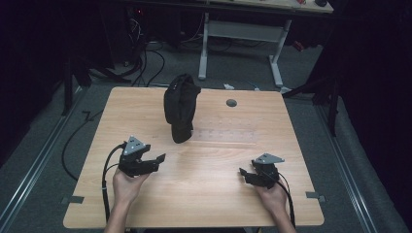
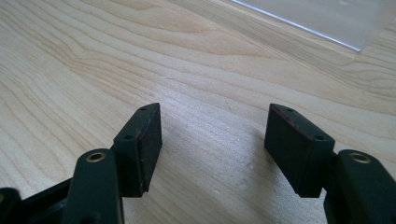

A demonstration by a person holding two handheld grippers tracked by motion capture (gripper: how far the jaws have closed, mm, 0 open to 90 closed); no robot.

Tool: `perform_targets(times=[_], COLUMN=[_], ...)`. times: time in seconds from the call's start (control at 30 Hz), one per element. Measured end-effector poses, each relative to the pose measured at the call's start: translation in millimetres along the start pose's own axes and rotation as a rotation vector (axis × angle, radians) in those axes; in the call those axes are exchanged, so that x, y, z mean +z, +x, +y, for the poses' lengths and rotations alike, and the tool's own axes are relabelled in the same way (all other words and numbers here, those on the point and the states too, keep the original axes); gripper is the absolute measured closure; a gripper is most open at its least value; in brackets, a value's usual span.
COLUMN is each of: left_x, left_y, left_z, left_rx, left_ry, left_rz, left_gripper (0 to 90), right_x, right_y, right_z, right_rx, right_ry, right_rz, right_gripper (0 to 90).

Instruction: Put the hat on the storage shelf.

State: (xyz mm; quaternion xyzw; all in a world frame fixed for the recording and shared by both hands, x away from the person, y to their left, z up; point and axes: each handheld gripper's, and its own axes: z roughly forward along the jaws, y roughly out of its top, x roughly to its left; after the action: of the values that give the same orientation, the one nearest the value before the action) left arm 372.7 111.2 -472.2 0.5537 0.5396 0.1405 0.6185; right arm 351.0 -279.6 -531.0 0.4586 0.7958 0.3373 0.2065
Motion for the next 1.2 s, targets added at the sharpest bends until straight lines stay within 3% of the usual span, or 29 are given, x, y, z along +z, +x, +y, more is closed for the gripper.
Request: perform_targets(times=[0.27, 0.87, 1.2], left_x=[-5.1, -3.2, 1.9], left_y=[7.3, 18.1, 17.4], left_z=[-12.9, -42.8, -58.4], left_rx=[-0.019, -0.051, -0.013], left_ry=[-0.014, 0.020, 0.053], left_rz=[0.013, 0.051, 0.077], left_gripper=[31.5, 32.4, 32.1], right_x=[0.0, 0.0, 0.1], right_y=[0.0, 0.1, 0.1], right_z=[0.0, 0.0, 0.0], right_rx=[0.000, 0.001, 0.001], right_ry=[0.000, 0.000, 0.000], right_rz=[0.000, 0.000, -0.002], right_gripper=[36.9, 36.9, 36.8])
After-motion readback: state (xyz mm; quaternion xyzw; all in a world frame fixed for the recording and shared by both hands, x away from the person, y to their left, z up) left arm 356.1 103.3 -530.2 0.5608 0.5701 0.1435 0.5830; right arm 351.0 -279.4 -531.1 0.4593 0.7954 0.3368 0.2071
